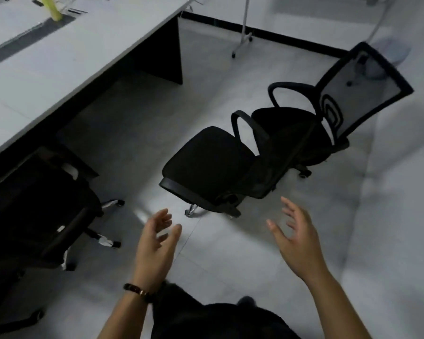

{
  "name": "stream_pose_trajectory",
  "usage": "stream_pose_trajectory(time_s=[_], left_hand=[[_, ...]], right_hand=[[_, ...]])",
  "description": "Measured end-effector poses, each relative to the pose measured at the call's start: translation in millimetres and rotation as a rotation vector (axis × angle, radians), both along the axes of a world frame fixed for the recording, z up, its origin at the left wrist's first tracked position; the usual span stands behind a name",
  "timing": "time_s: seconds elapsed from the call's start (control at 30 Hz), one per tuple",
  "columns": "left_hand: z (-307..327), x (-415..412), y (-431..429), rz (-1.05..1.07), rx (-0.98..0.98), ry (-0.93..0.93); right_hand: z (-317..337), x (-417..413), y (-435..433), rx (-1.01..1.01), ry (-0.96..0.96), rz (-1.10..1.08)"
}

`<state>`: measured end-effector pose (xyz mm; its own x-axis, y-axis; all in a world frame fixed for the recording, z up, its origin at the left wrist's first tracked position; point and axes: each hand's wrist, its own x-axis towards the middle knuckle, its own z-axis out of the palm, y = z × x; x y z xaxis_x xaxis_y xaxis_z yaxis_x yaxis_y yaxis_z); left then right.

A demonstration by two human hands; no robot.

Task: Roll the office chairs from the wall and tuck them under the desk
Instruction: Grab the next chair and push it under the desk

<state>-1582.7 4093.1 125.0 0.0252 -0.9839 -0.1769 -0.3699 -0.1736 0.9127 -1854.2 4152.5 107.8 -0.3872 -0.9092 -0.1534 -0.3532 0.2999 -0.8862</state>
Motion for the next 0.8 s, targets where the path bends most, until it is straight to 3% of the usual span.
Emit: stream_pose_trajectory(time_s=[0.23, 0.37, 0.53, 0.8], left_hand=[[15, -133, -38, -0.119, -0.036, -0.049], [-17, -197, -82, -0.095, 0.008, -0.034], [-51, -262, -132, 0.039, 0.076, -0.027], [-52, -314, -169, 0.266, 0.137, -0.1]], right_hand=[[14, -126, -24, -0.049, -0.01, -0.103], [-9, -186, -68, -0.038, -0.013, -0.073], [-30, -256, -131, 0.085, 0.052, 0.093], [-27, -327, -251, 0.112, 0.136, 0.426]])
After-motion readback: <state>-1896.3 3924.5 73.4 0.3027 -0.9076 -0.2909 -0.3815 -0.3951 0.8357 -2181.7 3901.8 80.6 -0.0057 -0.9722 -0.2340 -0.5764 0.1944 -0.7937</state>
